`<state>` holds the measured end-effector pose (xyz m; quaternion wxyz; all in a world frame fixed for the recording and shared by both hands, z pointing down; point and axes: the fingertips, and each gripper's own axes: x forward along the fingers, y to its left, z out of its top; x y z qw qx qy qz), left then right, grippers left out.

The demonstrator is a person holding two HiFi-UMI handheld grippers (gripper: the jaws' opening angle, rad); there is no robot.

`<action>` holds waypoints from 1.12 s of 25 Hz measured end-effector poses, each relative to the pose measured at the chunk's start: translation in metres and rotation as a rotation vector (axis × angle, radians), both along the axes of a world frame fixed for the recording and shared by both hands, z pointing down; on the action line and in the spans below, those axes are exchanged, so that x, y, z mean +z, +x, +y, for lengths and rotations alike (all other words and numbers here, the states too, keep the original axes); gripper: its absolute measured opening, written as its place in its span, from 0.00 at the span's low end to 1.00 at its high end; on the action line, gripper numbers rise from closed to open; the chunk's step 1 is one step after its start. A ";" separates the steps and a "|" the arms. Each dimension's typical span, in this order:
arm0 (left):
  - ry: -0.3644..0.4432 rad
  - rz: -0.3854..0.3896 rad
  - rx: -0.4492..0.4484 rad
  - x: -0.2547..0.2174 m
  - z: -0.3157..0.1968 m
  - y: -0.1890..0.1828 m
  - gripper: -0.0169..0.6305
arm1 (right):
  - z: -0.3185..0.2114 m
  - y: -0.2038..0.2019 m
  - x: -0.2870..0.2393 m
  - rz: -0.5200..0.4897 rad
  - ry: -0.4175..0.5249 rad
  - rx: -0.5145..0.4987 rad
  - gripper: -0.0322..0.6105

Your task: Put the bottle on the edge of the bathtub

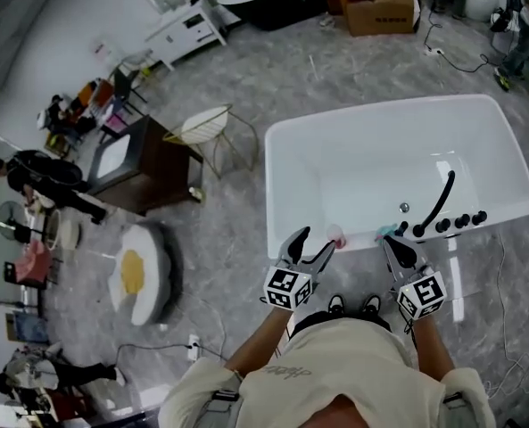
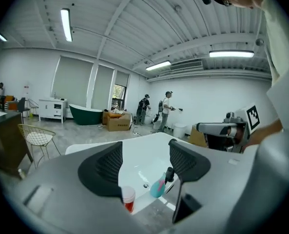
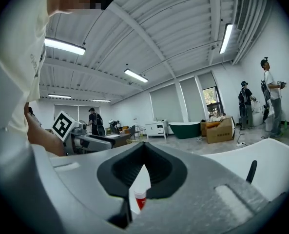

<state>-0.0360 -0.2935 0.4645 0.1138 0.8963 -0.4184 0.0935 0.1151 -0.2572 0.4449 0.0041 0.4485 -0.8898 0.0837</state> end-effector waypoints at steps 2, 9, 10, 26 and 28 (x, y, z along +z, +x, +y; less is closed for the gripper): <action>0.010 -0.029 -0.022 -0.012 0.000 -0.003 0.49 | 0.002 0.003 -0.012 -0.002 0.014 -0.014 0.05; 0.056 -0.080 -0.106 -0.047 -0.001 -0.010 0.24 | 0.007 0.005 -0.061 0.033 0.099 -0.050 0.05; 0.072 -0.078 -0.105 -0.054 -0.001 -0.009 0.20 | 0.006 0.005 -0.068 0.037 0.113 -0.051 0.05; 0.185 -0.064 -0.004 -0.113 0.015 0.002 0.05 | 0.014 0.001 -0.128 0.131 0.263 -0.039 0.05; 0.182 -0.069 -0.008 -0.114 0.018 0.001 0.05 | 0.019 -0.003 -0.132 0.149 0.266 -0.052 0.05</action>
